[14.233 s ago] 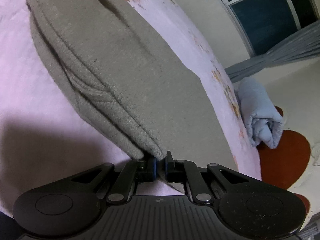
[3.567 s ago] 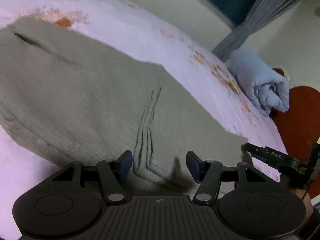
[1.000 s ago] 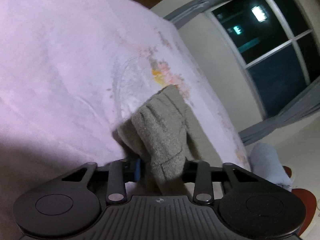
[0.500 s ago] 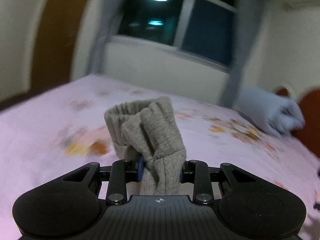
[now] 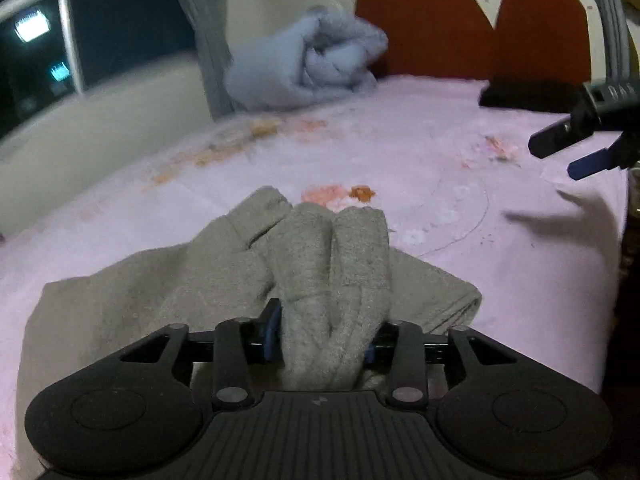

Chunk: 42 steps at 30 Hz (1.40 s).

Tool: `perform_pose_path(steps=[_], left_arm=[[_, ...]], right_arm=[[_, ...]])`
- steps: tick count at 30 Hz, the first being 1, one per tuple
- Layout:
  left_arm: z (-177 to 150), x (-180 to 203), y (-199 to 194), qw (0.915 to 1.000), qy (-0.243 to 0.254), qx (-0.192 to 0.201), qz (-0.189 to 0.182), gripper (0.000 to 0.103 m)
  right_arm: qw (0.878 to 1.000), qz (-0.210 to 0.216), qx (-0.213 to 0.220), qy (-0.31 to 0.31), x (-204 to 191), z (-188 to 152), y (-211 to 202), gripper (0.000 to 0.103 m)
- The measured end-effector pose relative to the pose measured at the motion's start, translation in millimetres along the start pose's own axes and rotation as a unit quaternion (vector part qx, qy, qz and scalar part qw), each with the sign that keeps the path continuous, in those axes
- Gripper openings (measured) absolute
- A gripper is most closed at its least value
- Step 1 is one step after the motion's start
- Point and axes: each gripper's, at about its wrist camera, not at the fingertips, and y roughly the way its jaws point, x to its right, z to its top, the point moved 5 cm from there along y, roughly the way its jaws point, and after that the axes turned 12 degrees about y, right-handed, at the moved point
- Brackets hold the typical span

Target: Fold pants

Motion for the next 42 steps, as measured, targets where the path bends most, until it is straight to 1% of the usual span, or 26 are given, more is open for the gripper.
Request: perform_pose_path(steps=[2,5,7,10,11,12,13,14,15,16,18,20,22,24,25,26,28,31,33,34,35,36,37,38,41,42], left_arm=[[-3,-9,-5,0.9991,-0.039,0.005,-0.014,0.04],[16,-21,-15,0.9988,-0.03,0.035,0.017,0.039],[22,-34,-23,0.9966,-0.057,0.057,0.018,0.039],[15,-22,-2,0.9994,-0.028,0.021,-0.007,0.04],[9,-13,3,0.9994,-0.023,0.011,-0.024,0.045],[4,-2,7,0.9987,-0.01,0.0,-0.049,0.064],[3,9,4,0.9973,-0.002,0.017,-0.071,0.072],[4,10,-6,0.9963,-0.01,0.038,-0.076,0.08],[3,10,-18,0.9944,-0.024,0.057,-0.085,0.09],[0,6,-34,0.992,-0.043,0.075,-0.092,0.09],[-7,-16,-61,0.9883,-0.088,0.097,-0.079,0.09],[-14,-48,-74,0.9823,-0.14,0.109,-0.06,0.09],[-23,-92,-84,0.9736,-0.194,0.118,-0.022,0.091],[-40,-126,-81,0.9724,-0.217,0.079,0.034,0.091],[-51,-144,-78,0.9701,-0.225,0.045,0.079,0.091],[-60,-155,-75,0.9685,-0.228,0.021,0.098,0.091],[-80,-173,-70,0.9583,-0.255,-0.033,0.125,0.091],[-108,-181,-67,0.9488,-0.274,-0.087,0.131,0.091],[-122,-178,-65,0.9471,-0.273,-0.105,0.132,0.091],[-130,-175,-68,0.9465,-0.273,-0.108,0.134,0.091],[-136,-173,-71,0.9458,-0.277,-0.107,0.131,0.091],[-137,-175,-66,0.9441,-0.285,-0.106,0.128,0.091],[-141,-174,-66,0.9417,-0.293,-0.103,0.129,0.092],[-143,-175,-60,0.9394,-0.299,-0.104,0.132,0.092],[-143,-189,-49,0.9331,-0.311,-0.1,0.15,0.092],[-140,-196,-49,0.9328,-0.315,-0.092,0.149,0.092]], right_arm=[[1.0,0.002,0.0,-0.004,2,0,-1,0.097],[1.0,0.004,-0.006,-0.003,2,-2,4,0.097],[1.0,0.007,-0.004,-0.002,1,-1,5,0.097],[1.0,0.007,-0.005,-0.009,-2,-2,6,0.097],[1.0,0.005,-0.005,-0.008,-2,-2,7,0.097],[1.0,0.004,-0.006,-0.007,-2,-2,6,0.097],[1.0,0.001,-0.006,-0.005,-1,-1,6,0.097],[1.0,0.0,-0.005,-0.005,-1,-1,5,0.097],[1.0,0.001,-0.004,-0.007,-2,0,4,0.097],[1.0,0.0,-0.004,-0.01,-4,1,4,0.097],[1.0,0.003,-0.001,-0.017,-13,3,4,0.097],[0.999,0.029,0.004,-0.037,-38,6,6,0.097],[0.995,0.065,0.002,-0.071,-75,4,12,0.094],[0.989,0.104,-0.009,-0.104,-117,-2,23,0.092],[0.985,0.126,-0.019,-0.119,-140,-6,31,0.089],[0.98,0.142,-0.031,-0.134,-161,-12,40,0.087],[0.968,0.153,-0.061,-0.187,-199,-28,61,0.071],[0.943,0.111,-0.114,-0.291,-218,-62,90,0.058],[0.925,0.039,-0.134,-0.353,-199,-80,101,0.056],[0.918,0.013,-0.145,-0.369,-183,-86,103,0.058],[0.929,0.019,-0.162,-0.332,-167,-84,103,0.058],[0.946,0.035,-0.181,-0.266,-149,-79,101,0.06],[0.953,0.042,-0.188,-0.232,-137,-77,99,0.067],[0.956,0.043,-0.188,-0.223,-131,-77,98,0.071],[0.958,0.053,-0.18,-0.216,-140,-73,97,0.071],[0.959,0.061,-0.163,-0.223,-148,-67,91,0.064]])
